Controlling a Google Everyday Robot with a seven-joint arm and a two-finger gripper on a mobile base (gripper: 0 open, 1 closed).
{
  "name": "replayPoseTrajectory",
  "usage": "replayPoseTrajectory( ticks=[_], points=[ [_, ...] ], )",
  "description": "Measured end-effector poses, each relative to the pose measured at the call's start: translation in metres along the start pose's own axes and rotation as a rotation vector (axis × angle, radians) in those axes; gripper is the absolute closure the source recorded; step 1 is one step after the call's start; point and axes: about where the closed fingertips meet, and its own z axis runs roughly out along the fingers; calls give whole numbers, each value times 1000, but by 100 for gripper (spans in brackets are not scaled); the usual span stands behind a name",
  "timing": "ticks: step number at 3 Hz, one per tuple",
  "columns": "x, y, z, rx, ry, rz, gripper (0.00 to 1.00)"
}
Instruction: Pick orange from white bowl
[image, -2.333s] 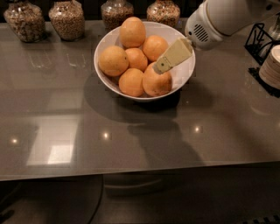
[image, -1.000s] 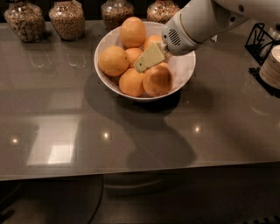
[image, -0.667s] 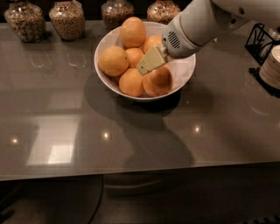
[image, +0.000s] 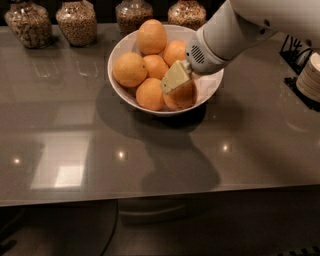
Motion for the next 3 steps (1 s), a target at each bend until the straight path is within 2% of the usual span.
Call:
replayPoseTrajectory(
  ticks=[3],
  points=[
    [15,-11,23,33,78,-3,39]
  ],
)
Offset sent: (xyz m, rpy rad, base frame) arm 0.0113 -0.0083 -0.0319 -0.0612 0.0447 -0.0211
